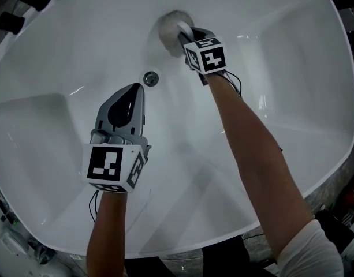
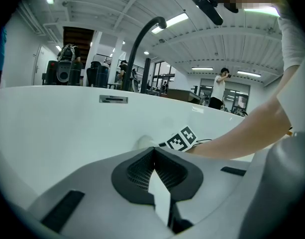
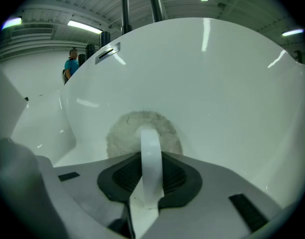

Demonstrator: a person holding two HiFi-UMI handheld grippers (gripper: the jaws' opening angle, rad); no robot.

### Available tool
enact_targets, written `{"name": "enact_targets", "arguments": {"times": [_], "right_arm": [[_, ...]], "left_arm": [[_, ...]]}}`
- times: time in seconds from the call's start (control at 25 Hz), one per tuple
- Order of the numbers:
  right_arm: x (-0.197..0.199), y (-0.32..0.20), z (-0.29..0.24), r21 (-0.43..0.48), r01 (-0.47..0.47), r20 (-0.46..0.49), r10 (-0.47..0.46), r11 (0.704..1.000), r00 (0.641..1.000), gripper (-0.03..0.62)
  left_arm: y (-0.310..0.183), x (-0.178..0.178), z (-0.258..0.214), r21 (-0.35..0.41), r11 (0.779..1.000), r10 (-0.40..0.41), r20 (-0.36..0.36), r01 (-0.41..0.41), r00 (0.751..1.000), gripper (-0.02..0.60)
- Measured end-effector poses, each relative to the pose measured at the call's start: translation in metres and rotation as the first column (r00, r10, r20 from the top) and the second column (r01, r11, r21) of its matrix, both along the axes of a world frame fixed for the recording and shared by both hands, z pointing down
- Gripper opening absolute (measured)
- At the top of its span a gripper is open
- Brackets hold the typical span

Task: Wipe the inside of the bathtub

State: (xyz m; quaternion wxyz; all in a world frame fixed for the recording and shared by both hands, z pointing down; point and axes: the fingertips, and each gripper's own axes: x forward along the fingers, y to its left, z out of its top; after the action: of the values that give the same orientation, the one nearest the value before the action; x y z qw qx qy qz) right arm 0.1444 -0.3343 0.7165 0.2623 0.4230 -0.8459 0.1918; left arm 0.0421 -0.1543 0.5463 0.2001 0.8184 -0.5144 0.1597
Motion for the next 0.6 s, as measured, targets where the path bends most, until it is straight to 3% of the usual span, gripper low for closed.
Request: {"name": "enact_targets", "arguments": {"times": [0.24, 0.44, 0.6], "right_arm": [[0.041, -0.008, 0.003, -0.002, -0.019, -0.008, 0.019, 1.0, 1.0, 0.1], [0.046, -0.012, 0.007, 0.002, -0.028, -0.014, 0.028, 1.0, 1.0, 0.099], [0.11, -0.027, 0.012, 0.001, -0.058, -0.024, 0.058, 0.998, 0.998, 0.1]], "left_arm": [[-0.012, 0.027, 0.001, 0.003, 1.0, 0.025, 0.004, -0.026, 1.0, 0.012], [-0.018, 0.025, 0.009, 0.007, 0.999, 0.036, 0.006, -0.036, 0.999, 0.012], [-0.032, 0.079, 0.016, 0.005, 0.997, 0.071, 0.009, -0.071, 0.997, 0.012]]}}
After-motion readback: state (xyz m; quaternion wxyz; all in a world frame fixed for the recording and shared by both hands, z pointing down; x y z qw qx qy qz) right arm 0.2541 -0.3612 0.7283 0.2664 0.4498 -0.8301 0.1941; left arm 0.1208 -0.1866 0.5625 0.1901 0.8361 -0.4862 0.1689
